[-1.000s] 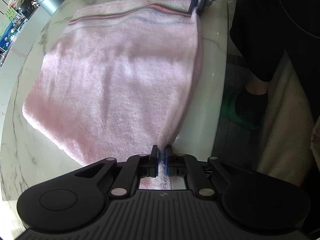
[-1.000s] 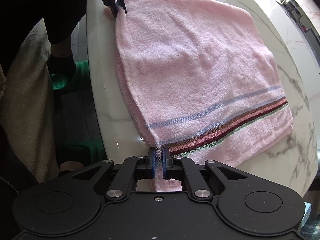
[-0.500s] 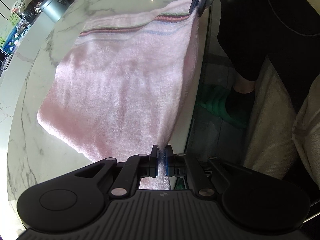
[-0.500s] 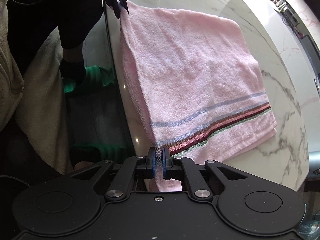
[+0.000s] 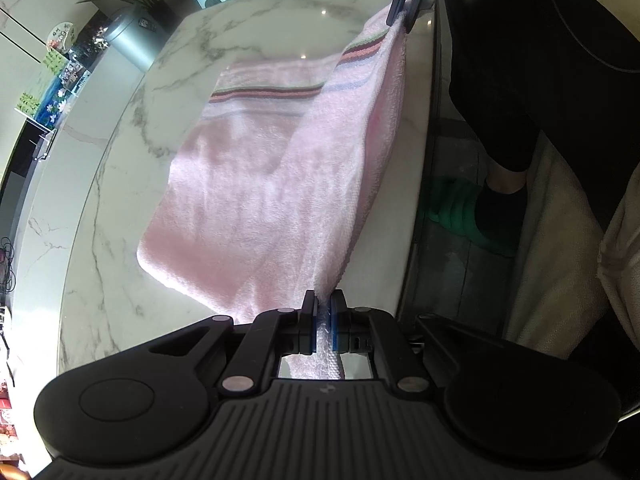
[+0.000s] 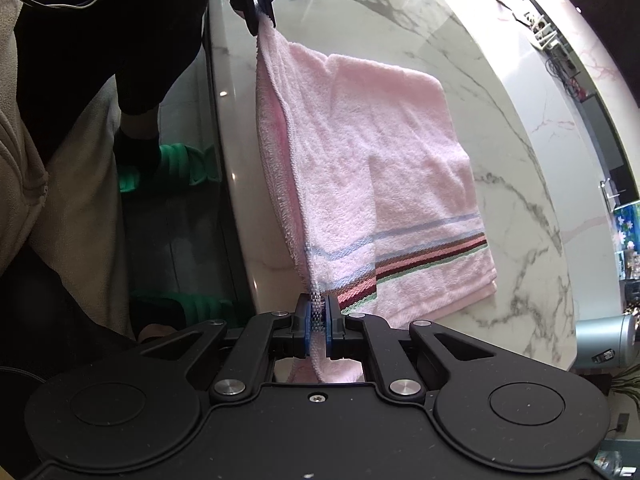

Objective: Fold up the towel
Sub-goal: 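Lift the striped end with both grippers and fold it over the towel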

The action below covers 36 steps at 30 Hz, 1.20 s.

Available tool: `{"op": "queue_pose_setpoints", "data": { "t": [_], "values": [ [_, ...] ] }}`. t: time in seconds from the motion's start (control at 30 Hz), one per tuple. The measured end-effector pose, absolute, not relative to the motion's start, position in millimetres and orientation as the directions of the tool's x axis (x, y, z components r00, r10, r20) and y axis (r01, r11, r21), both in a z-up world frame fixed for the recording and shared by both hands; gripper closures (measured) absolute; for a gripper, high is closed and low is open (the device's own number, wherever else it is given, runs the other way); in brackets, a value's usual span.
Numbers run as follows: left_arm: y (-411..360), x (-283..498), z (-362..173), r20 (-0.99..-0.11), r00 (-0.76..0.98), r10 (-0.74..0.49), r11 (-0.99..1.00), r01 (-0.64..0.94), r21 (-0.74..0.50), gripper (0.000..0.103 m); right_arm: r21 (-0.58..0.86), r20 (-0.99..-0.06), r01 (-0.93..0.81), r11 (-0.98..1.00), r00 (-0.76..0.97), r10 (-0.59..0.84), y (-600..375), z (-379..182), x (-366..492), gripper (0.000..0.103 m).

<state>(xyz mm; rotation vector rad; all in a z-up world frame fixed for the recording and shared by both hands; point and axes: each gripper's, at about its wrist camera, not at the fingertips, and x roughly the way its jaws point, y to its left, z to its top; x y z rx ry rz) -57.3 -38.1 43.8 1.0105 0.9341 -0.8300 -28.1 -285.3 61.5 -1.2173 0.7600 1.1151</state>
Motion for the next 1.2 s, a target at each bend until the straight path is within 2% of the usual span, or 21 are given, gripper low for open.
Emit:
{"op": "queue_pose_setpoints", "data": {
  "t": [0.6, 0.9, 1.2],
  "values": [
    [-41, 25, 69, -0.898, 0.426, -0.114, 0.290, 0.878, 0.380, 0.098, -0.398, -0.890, -0.917, -0.027, 0.379, 0.255, -255, 113, 83, 0.098],
    [-38, 57, 71, -0.899, 0.426, -0.103, 0.280, 0.880, 0.385, 0.098, -0.394, -0.892, -0.919, -0.017, 0.378, 0.248, -229, 100, 130, 0.098],
    [-40, 104, 49, -0.917, 0.384, -0.109, 0.284, 0.896, 0.341, 0.098, -0.354, -0.908, -0.935, 0.024, 0.350, 0.232, -218, 71, 167, 0.098]
  ]
}}
